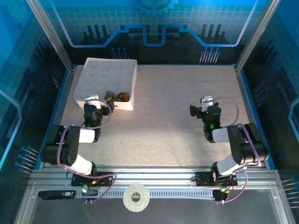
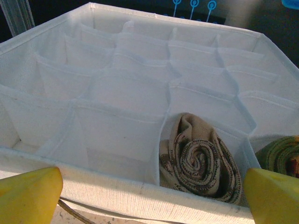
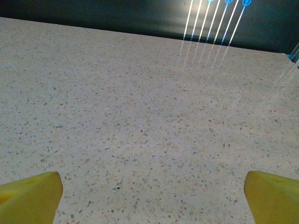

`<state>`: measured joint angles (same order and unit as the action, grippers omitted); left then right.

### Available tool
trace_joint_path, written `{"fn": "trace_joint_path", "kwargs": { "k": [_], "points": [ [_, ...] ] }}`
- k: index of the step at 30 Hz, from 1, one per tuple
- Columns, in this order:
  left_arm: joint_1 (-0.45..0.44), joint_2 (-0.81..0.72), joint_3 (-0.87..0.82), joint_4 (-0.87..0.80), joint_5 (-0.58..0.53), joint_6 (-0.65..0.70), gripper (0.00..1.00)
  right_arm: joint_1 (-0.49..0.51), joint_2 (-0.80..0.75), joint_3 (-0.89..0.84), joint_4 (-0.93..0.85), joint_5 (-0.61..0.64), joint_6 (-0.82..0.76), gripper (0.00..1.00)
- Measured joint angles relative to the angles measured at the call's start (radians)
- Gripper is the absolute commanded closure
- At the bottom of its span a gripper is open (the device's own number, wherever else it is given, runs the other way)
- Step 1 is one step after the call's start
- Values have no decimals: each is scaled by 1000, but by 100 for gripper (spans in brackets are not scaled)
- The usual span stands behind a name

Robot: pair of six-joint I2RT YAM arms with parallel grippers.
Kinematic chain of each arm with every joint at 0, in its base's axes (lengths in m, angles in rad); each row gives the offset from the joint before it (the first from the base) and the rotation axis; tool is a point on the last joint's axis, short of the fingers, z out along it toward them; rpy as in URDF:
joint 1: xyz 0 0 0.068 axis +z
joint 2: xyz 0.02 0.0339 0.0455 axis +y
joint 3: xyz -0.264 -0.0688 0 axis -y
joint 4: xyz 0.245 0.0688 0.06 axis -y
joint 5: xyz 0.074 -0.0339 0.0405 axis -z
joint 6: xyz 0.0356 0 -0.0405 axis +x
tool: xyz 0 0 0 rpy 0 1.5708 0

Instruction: Roll the socks

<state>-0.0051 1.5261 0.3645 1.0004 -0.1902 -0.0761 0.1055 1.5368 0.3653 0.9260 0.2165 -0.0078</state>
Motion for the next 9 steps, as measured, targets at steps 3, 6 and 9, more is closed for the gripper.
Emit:
{"fn": "trace_joint_path", "kwargs": {
  "k": [3,6,9],
  "points": [
    [0,0,0,0,0,1,1,0,0,0,0,0,0,0],
    [0,0,0,0,0,1,1,-1,0,1,-2,-9,0,0],
    [-1,0,0,0,-4,1,1,-10,0,3,-13,-39,1,0]
  ]
}}
